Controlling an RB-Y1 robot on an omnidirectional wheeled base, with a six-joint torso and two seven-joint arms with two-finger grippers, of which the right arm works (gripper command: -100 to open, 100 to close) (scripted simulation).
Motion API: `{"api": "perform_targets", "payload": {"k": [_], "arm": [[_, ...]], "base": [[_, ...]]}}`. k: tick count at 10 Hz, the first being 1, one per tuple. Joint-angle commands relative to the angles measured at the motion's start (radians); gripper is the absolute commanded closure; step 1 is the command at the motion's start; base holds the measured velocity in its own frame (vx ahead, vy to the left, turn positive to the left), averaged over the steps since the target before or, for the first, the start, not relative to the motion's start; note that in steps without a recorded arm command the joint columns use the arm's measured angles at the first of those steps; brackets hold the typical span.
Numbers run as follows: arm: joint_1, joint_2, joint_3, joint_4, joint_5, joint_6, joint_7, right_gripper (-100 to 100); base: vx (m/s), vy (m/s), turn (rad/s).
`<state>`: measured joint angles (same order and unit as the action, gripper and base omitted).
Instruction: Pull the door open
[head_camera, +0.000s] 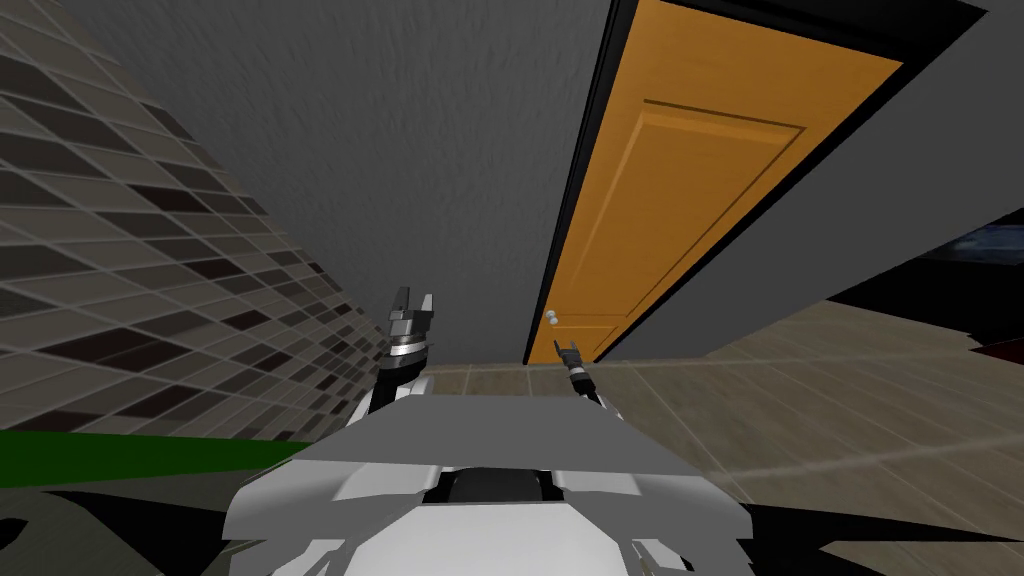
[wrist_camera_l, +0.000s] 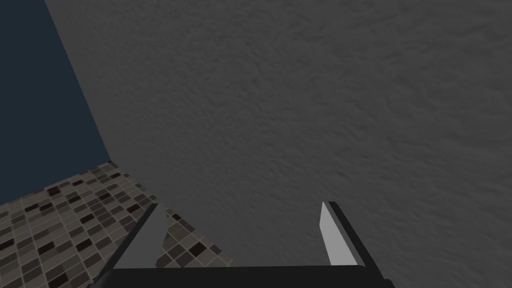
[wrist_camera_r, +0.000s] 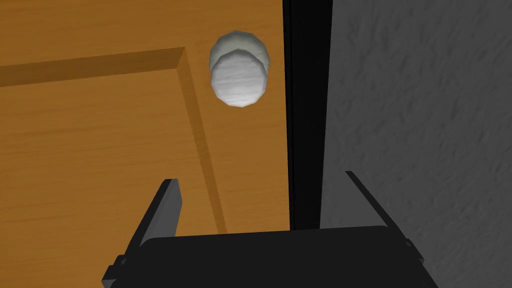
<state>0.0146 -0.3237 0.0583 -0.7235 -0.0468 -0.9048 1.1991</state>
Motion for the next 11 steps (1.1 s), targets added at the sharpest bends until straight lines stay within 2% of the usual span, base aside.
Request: {"api": "perform_targets", "payload": {"k": [1, 2, 4, 11], "arm": [[-0.011, -0.011, 0.000, 0.040, 0.000, -0.008, 0.037, -100], [-0.016, -0.014, 0.000, 0.058, 0.001, -0.012, 0.052, -100], [-0.009, -0.014, -0.007, 0.057, -0.005, -0.019, 0.044, -100], [0.000, -0.026, -0.042, 0.093, -0.032, -0.043, 0.045, -100]], "base": [[0.067, -0.024, 0.102], [0.066, -0.028, 0.076], [0.063, -0.005, 0.053], [0.202, 0.001, 0.091]]}}
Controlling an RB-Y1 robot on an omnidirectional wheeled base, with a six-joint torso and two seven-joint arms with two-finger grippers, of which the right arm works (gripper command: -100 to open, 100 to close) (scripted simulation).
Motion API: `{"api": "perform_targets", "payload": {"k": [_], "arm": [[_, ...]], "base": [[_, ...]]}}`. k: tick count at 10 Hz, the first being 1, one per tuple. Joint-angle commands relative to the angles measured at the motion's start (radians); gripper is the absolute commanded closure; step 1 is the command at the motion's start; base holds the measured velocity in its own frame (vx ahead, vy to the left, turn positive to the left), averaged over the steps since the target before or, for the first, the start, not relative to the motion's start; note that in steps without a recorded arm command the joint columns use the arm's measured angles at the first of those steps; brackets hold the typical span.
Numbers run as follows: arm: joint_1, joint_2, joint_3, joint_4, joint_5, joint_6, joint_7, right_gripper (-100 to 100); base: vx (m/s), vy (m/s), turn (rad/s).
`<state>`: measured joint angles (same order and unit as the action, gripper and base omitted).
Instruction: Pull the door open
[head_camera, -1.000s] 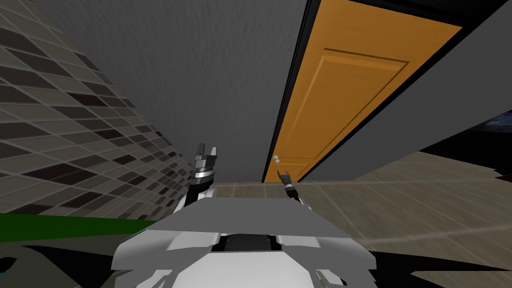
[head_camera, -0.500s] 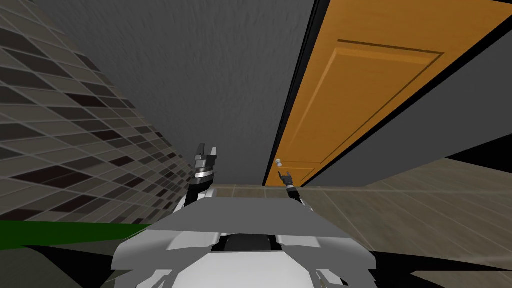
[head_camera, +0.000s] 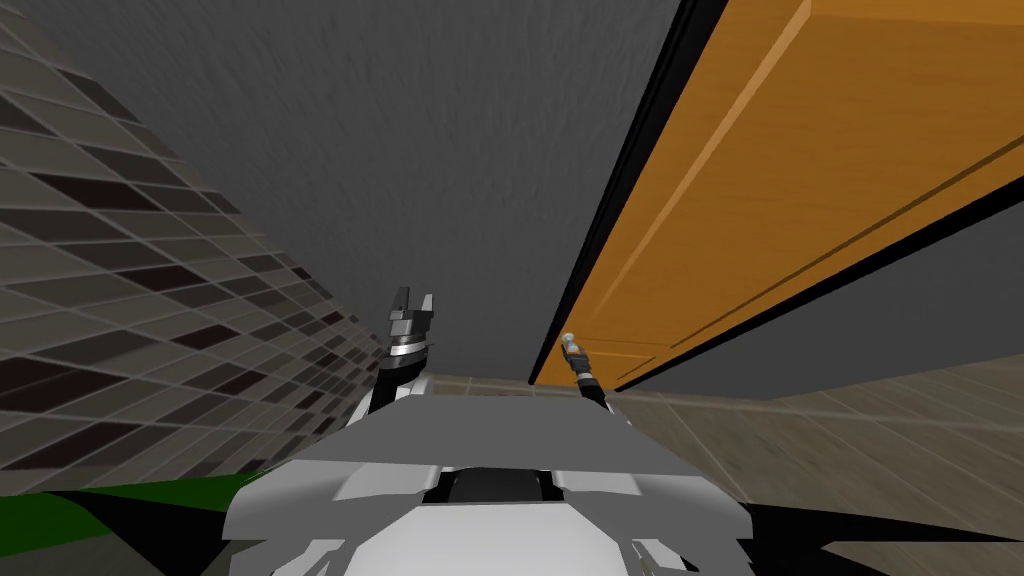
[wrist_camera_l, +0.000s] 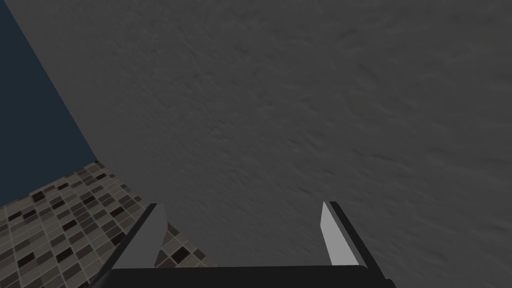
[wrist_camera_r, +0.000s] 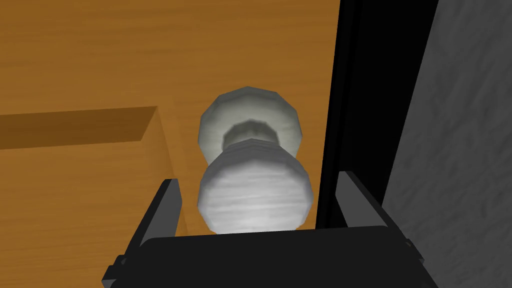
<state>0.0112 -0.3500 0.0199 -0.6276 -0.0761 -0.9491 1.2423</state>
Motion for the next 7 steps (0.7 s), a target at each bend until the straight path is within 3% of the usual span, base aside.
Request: {"api": "perform_targets", "payload": {"k": [1, 2, 7], "arm": [[0.000, 0.000, 0.000, 0.000, 0.000, 0.000, 0.000, -100], [0.000, 0.000, 0.000, 0.000, 0.000, 0.000, 0.000, 100], [0.000, 0.000, 0.000, 0.000, 0.000, 0.000, 0.000, 100]], "base": [[0.099, 0.010, 0.022], [-0.013, -0.007, -0.030], [-0.018, -0.004, 0.002]]}}
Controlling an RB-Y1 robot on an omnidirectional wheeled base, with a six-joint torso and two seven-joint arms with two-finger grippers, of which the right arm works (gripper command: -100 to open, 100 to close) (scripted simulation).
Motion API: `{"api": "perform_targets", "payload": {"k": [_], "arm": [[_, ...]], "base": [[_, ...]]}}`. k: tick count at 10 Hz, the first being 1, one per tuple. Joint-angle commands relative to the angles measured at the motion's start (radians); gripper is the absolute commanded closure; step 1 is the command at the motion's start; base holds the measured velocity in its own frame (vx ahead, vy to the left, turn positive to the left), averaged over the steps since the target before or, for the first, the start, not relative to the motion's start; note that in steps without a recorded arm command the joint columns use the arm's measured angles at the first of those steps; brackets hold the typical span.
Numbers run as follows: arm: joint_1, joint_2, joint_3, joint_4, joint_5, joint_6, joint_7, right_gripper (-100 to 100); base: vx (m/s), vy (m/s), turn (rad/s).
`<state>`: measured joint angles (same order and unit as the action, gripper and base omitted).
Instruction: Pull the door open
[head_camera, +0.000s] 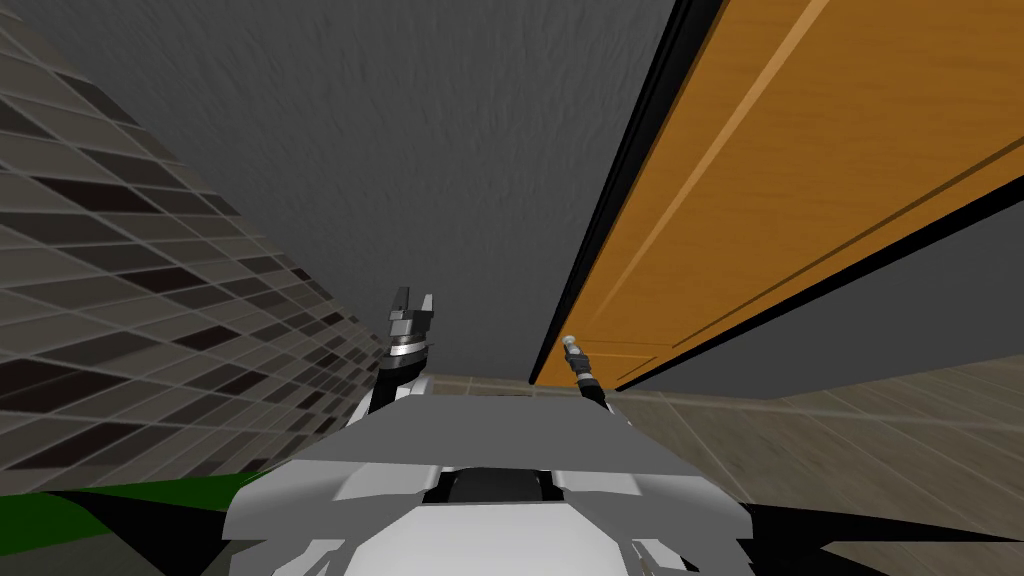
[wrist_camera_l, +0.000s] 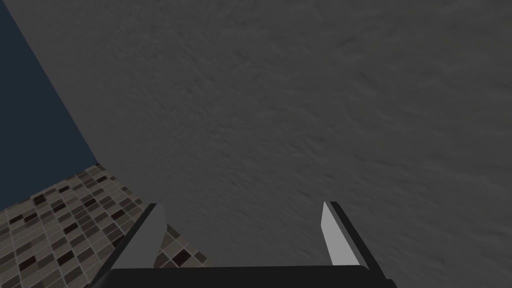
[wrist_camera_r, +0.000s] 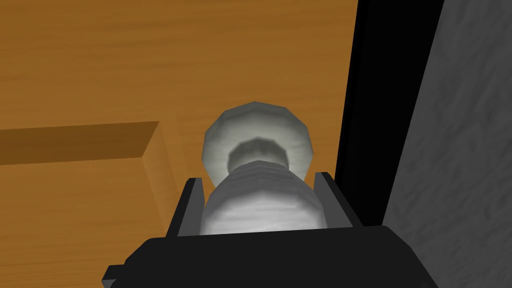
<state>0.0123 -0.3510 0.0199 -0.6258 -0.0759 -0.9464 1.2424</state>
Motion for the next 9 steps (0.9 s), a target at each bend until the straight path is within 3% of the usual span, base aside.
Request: {"api": "perform_targets", "payload": {"k": [1, 4, 9], "arm": [[-0.001, 0.000, 0.002, 0.001, -0.003, 0.001, -0.039, 100], [-0.003, 0.001, 0.004, 0.001, -0.006, 0.001, -0.088, 100], [-0.008, 0.002, 0.009, 0.004, -0.016, 0.004, -0.223, 100]], "base": [[-0.012, -0.008, 0.018], [-0.018, -0.010, 0.015], [-0.027, -0.011, 0.020]]}}
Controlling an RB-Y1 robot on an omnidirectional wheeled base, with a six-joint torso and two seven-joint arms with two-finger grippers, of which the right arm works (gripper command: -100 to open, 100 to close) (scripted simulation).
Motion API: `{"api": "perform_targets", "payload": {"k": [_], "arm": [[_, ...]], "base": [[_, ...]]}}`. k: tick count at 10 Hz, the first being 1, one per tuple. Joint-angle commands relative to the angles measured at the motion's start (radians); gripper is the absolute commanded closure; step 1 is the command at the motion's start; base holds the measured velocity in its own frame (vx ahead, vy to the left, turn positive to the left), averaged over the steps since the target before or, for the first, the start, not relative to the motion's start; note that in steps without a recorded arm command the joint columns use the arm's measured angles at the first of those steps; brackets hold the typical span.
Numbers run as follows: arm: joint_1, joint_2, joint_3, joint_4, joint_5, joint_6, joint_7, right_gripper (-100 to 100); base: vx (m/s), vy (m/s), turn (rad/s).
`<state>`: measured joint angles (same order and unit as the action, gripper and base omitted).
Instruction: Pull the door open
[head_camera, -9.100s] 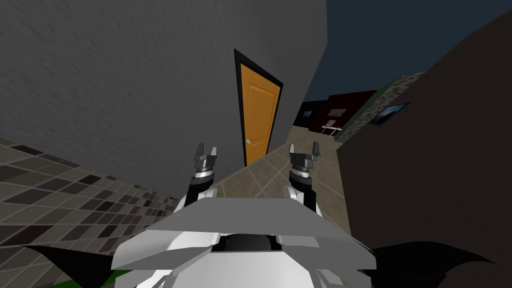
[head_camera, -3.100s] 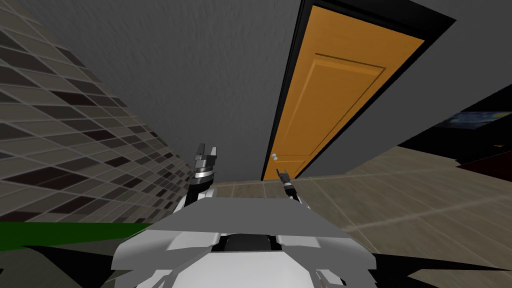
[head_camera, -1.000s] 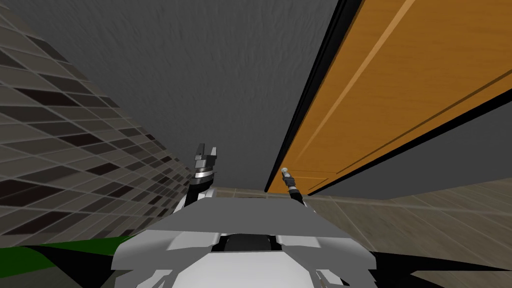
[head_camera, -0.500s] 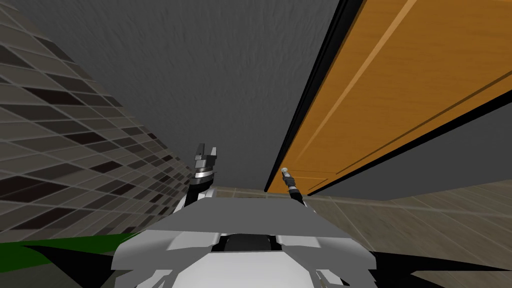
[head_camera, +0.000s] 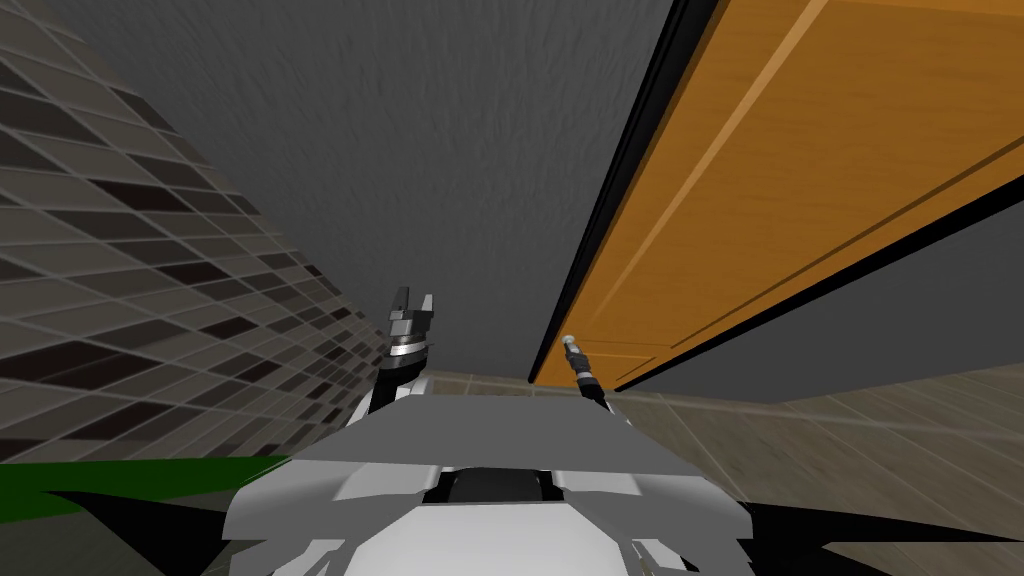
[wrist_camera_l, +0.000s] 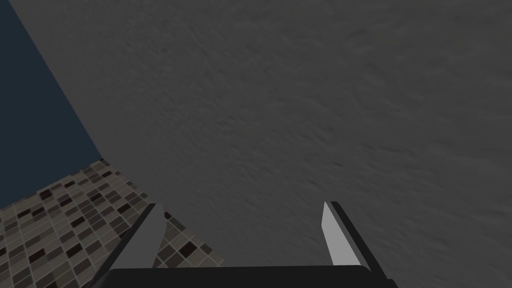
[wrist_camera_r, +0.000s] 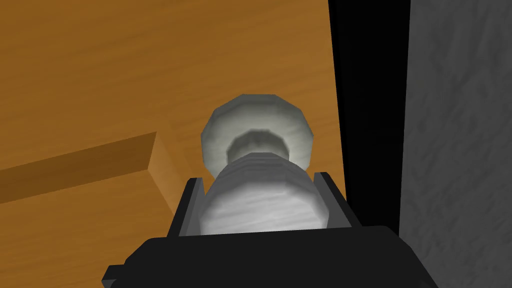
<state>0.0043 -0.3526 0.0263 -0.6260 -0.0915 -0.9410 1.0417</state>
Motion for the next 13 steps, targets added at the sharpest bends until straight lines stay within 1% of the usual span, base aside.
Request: {"api": "perform_targets", "payload": {"k": [1, 2, 4, 5, 7, 8, 9, 11, 12, 13], "arm": [[-0.002, 0.004, 0.005, 0.005, -0.004, -0.001, -0.050, 100], [-0.002, 0.004, 0.005, 0.005, -0.004, -0.001, -0.057, 100], [-0.004, 0.005, 0.008, 0.006, -0.009, 0.000, -0.119, 100], [-0.004, 0.005, 0.008, 0.006, -0.009, 0.000, -0.127, 100], [-0.007, 0.006, 0.011, 0.007, -0.015, 0.002, -0.189, 100], [-0.007, 0.006, 0.011, 0.007, -0.015, 0.002, -0.198, 100], [-0.009, 0.007, 0.013, 0.008, -0.019, 0.003, -0.236, 100], [-0.011, 0.007, 0.015, 0.009, -0.022, 0.003, -0.276, 100], [-0.013, 0.008, 0.017, 0.009, -0.026, 0.004, -0.311, 100], [-0.013, 0.008, 0.017, 0.009, -0.026, 0.004, -0.315, 100]], "base": [[-0.033, -0.011, 0.024], [-0.023, -0.011, 0.013], [-0.027, -0.013, 0.024], [-0.022, -0.012, 0.012], [-0.026, -0.009, 0.021], [-0.025, -0.010, 0.013], [-0.025, -0.009, 0.026], [-0.035, -0.011, 0.024], [-0.030, -0.018, 0.022], [-0.023, -0.012, 0.016]]}}
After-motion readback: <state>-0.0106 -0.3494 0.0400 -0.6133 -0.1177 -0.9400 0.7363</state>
